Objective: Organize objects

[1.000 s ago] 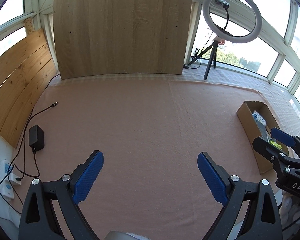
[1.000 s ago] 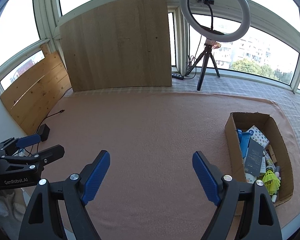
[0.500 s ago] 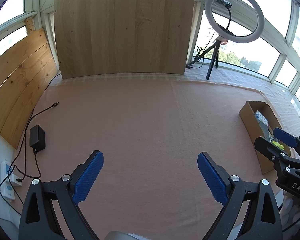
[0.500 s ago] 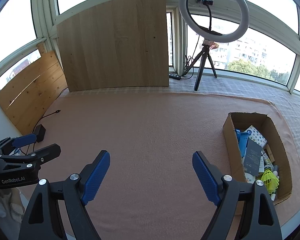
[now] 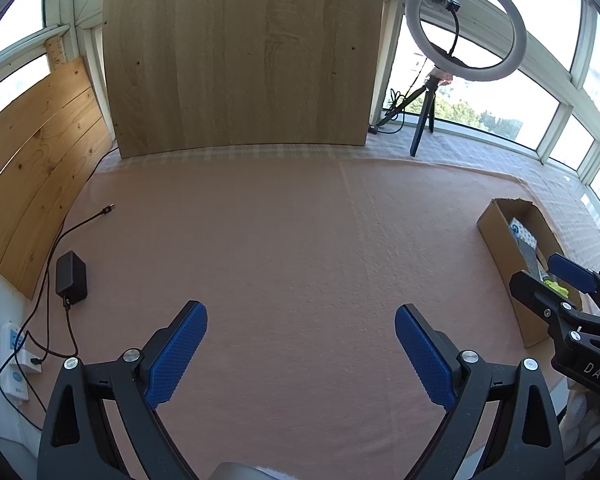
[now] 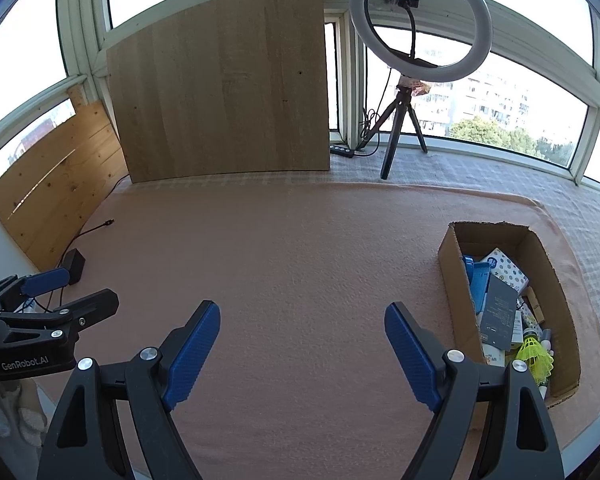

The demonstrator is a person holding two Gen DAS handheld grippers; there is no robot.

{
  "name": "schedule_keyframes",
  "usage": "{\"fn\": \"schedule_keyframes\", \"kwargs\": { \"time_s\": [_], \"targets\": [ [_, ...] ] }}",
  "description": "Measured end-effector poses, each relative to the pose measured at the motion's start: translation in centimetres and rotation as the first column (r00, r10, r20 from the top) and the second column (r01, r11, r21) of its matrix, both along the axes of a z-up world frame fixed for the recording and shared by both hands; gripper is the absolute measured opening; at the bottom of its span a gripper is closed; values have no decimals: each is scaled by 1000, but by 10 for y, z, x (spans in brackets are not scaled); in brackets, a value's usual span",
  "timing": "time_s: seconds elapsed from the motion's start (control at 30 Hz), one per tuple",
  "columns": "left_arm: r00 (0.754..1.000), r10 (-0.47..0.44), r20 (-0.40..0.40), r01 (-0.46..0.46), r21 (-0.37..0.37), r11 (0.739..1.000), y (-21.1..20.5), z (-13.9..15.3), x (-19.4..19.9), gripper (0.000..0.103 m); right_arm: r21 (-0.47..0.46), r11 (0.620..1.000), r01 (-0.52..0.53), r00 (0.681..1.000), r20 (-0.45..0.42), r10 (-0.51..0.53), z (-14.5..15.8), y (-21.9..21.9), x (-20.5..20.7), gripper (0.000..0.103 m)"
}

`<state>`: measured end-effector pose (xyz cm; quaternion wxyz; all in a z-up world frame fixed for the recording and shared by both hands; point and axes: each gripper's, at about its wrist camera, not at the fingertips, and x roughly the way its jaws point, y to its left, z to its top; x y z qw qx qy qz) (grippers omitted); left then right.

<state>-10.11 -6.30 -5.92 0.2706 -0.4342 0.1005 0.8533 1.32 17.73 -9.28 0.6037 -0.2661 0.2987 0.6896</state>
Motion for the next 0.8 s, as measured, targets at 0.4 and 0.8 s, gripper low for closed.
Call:
{"fn": "schedule_keyframes", "kwargs": {
  "time_s": [0.4, 0.8],
  "targets": [
    [1000, 0, 0, 0, -1, 1000, 1, -1, -1, 97, -7, 1000, -1, 1000, -7, 1, -2, 1, 1, 81],
    [1000, -5, -3, 5, -1, 1000, 6, -5, -2, 97, -20, 1000, 4, 1000, -10, -4, -6, 3, 3, 81]
  ]
}}
